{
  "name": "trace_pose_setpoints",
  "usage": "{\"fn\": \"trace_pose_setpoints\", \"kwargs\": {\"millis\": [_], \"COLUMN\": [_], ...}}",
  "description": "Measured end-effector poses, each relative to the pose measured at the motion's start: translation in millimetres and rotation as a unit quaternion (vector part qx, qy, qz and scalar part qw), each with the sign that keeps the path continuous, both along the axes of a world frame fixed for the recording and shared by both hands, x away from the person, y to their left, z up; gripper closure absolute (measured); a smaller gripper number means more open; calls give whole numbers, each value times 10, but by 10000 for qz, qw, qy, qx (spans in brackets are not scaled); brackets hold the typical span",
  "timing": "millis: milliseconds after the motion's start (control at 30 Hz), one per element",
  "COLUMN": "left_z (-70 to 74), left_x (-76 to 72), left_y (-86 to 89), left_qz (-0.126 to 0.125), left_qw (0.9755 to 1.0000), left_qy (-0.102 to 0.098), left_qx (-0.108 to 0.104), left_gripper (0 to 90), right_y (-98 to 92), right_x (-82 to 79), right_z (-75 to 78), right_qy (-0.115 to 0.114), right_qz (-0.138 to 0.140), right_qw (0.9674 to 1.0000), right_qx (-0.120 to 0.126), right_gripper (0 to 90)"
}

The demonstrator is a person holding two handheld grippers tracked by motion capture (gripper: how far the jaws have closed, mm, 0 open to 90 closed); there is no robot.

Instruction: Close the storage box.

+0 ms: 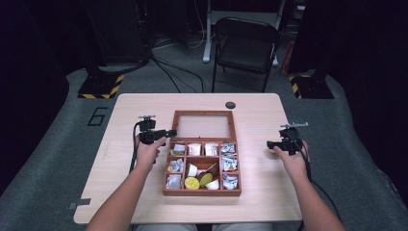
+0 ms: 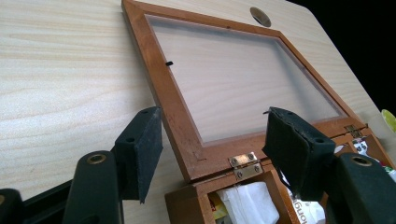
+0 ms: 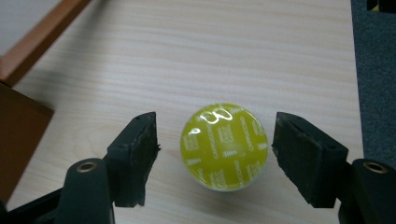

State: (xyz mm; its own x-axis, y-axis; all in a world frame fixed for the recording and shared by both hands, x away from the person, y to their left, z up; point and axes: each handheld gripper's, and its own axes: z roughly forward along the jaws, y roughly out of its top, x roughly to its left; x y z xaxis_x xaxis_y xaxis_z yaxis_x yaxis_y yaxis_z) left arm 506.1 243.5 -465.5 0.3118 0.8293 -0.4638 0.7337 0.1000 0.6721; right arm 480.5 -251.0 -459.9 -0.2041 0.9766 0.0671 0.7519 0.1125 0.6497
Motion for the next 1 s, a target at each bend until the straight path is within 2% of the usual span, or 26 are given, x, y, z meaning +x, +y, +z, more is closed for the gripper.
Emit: {"fn": "trace_pose_setpoints", "kwargs": {"millis": [267,367,400,533,733,833,1000], "left_z": [11,0,-4,8,-10,6,25], "left_x": [-2,-5,1,6,14,28,67], "left_y": [1,-18,-9,-19,-46,-61,-90], "left_qz": [-14,44,-43,-30,-50,-93,-190], "left_qw": [10000,10000,10000,10000,9999,9998,9997], "left_qy": [-17,45,10,7,100,137,74], "left_qx": [-7,-34,36,-12,-25,59,151], "left_gripper": [370,370,370,374,376,376,376], "right_y": [264,402,446,626,877,986,1116], "right_x": [-18,-14,-10,20,83,130,209], "right_z": [260,327,344,410,499,523,537], "right_qy": [-275,-284,-282,-245,-308,-284,-277], "right_qz": [440,562,605,755,973,1029,1098], "right_qw": [9986,9979,9976,9966,9944,9936,9928], "right_qx": [93,169,167,209,270,362,392], "right_gripper": [347,356,356,358,354,354,355]}}
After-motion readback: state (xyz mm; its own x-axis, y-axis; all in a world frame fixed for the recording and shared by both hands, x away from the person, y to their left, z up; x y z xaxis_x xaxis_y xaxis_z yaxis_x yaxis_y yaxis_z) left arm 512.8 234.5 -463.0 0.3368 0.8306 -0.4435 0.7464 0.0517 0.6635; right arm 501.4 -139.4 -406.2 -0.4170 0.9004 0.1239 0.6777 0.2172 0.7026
